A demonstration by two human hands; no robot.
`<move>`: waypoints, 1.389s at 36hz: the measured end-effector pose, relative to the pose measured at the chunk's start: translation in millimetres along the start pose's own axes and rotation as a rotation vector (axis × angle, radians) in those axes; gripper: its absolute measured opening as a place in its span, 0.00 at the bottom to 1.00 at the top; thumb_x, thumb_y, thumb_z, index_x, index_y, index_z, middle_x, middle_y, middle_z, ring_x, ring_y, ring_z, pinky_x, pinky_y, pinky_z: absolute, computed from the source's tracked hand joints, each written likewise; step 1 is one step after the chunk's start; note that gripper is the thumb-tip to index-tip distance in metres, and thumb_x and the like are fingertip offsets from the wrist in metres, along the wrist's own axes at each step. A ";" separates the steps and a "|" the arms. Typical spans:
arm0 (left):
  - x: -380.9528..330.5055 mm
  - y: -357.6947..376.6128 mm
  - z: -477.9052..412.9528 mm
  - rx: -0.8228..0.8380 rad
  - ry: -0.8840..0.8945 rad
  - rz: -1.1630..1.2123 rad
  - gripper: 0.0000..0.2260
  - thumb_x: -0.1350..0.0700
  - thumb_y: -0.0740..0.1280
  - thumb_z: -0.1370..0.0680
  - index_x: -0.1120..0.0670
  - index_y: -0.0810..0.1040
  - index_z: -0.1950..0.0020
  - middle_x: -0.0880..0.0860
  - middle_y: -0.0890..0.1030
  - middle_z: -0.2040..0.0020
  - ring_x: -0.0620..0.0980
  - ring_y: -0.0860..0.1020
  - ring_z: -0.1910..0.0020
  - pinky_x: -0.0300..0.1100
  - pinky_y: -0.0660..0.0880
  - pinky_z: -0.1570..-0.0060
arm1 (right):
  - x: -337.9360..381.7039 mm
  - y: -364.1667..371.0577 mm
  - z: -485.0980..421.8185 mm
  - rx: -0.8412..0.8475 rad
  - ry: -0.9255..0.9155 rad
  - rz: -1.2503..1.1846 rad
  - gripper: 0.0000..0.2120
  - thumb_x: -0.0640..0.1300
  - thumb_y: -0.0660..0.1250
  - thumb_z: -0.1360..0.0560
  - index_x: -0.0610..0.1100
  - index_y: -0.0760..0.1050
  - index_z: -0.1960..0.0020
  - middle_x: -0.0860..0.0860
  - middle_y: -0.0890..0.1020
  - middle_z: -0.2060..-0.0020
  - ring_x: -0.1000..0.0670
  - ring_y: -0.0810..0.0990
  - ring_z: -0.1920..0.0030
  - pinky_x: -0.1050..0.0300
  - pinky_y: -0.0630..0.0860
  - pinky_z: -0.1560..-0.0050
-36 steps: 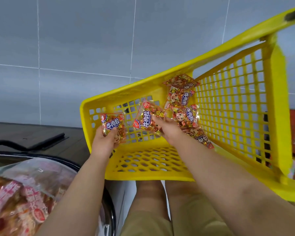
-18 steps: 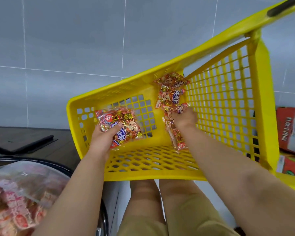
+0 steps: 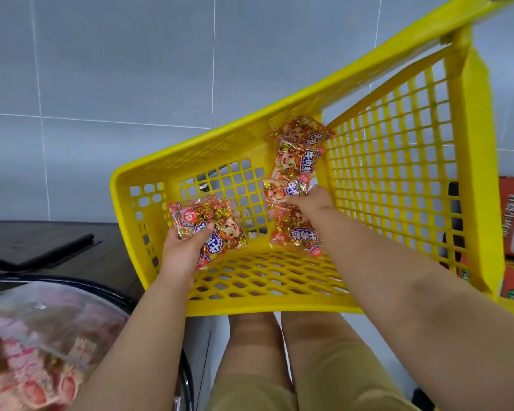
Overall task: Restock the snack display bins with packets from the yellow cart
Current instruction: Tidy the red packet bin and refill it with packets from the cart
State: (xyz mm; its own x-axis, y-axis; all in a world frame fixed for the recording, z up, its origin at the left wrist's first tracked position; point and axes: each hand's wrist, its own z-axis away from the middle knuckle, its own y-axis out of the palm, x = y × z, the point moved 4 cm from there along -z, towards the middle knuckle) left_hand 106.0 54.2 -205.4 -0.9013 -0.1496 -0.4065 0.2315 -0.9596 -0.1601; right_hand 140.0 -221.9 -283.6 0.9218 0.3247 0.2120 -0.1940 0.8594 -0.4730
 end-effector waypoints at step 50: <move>-3.1 -0.6 35.2 0.115 -0.010 0.171 0.16 0.61 0.72 0.27 0.44 0.75 0.45 0.48 0.86 0.53 0.48 0.85 0.54 0.42 0.80 0.67 | -8.5 -4.7 13.6 0.075 0.008 0.186 0.32 0.51 0.76 0.34 0.38 0.70 0.37 0.44 0.78 0.42 0.44 0.78 0.43 0.55 0.75 0.51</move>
State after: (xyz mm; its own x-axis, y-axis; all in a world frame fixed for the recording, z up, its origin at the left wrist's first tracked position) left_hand 95.8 46.9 -172.4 -0.8563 -0.3143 -0.4098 0.3386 -0.9408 0.0141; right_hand 128.5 -223.4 -271.6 0.8704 0.4775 0.1197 -0.3854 0.8122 -0.4379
